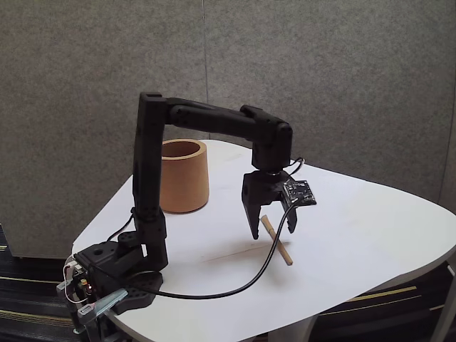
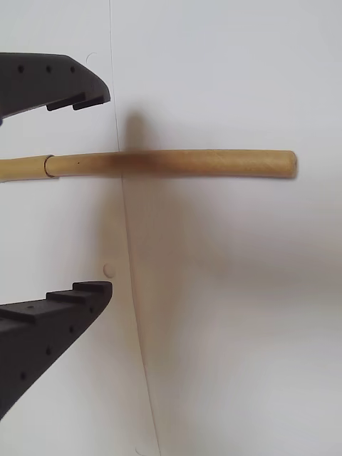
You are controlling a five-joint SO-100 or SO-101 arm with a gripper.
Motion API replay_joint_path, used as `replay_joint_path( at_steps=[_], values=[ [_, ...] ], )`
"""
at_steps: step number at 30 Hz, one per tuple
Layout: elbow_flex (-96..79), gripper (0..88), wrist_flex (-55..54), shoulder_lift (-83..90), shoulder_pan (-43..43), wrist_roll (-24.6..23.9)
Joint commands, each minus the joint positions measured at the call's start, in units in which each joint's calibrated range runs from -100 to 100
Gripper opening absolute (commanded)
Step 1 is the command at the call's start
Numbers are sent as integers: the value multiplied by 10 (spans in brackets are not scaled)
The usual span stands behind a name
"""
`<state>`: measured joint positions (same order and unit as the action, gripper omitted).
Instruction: Grab the pen and put it in the pen holder.
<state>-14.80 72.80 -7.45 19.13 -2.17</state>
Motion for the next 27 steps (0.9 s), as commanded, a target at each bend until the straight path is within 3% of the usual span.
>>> replay_joint_path(
  at_steps=[1,10,17,27],
  values=[
    [14,346,3,9,-4,1],
    [1,346,-5,21,-5,0],
    [-55,346,-91,130,-5,-1],
    [-121,346,-95,203,-2,0]
  ],
)
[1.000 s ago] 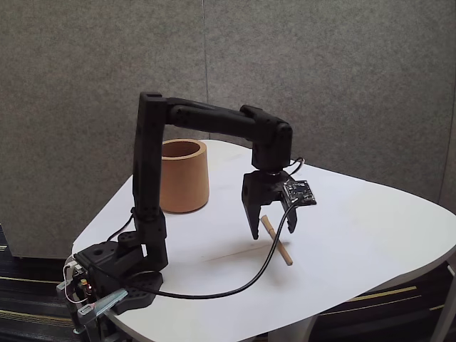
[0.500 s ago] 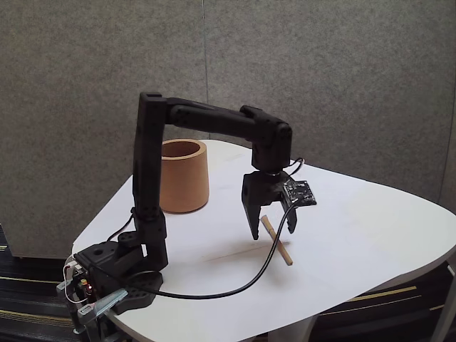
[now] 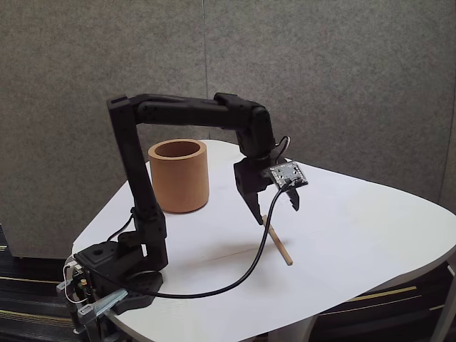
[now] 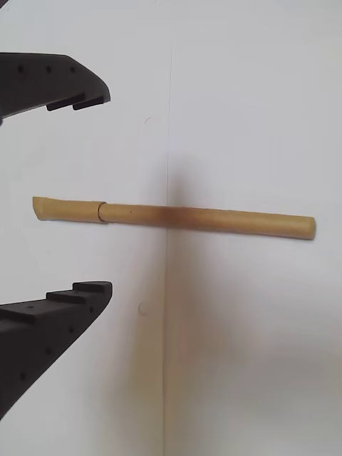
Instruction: Grab the pen and put it in the pen holder.
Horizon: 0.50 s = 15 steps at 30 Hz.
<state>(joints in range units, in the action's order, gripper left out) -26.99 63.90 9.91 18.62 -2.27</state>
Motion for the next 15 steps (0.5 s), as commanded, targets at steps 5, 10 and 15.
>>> replay_joint_path(
  at_steps=[5,10,15],
  values=[
    [-29,346,-6,27,-3,1],
    [-147,346,-116,28,-9,2],
    [-188,346,-176,32,-5,2]
  ],
)
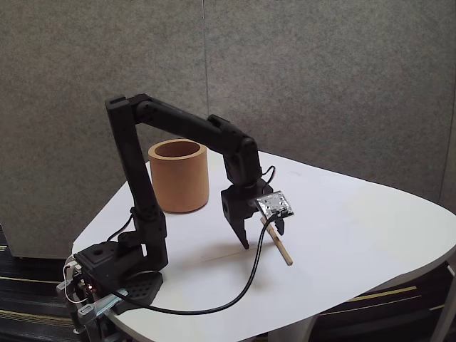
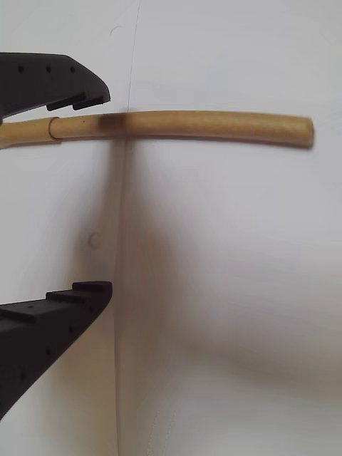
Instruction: Grab the pen and put it in the pen holder.
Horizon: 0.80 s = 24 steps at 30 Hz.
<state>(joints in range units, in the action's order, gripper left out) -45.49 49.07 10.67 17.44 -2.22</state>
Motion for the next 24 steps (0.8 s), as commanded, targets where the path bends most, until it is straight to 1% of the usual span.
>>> replay_joint_path(
  at_steps=[1,13,20,24],
  values=[
    [4,346,-28,22,7,1],
    [32,346,-28,-9,9,-1],
    [127,346,27,-99,17,-3],
    [148,346,47,-120,17,-3]
  ],
)
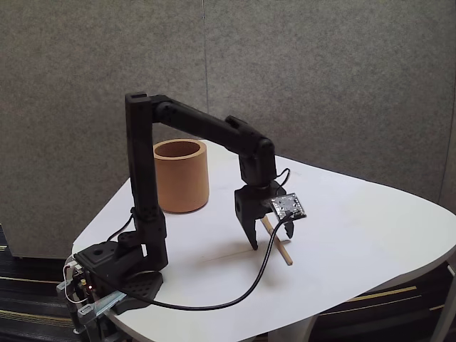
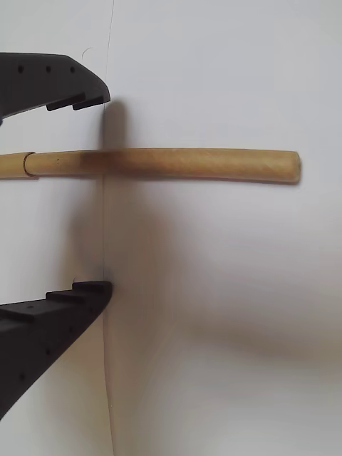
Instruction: Grab the pen and put it in the pen holder.
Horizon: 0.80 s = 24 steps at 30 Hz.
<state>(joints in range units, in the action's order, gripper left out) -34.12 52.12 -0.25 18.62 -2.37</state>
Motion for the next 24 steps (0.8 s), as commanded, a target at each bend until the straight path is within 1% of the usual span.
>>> replay_joint_path(
  at_steps=[1,7,12,18,24],
  values=[
    [34,345,16,-11,5,-1],
    [34,345,22,-12,5,-1],
    [36,345,73,-27,-2,-1],
    [59,345,76,-50,3,-1],
    [60,345,119,-66,-2,-2]
  ],
)
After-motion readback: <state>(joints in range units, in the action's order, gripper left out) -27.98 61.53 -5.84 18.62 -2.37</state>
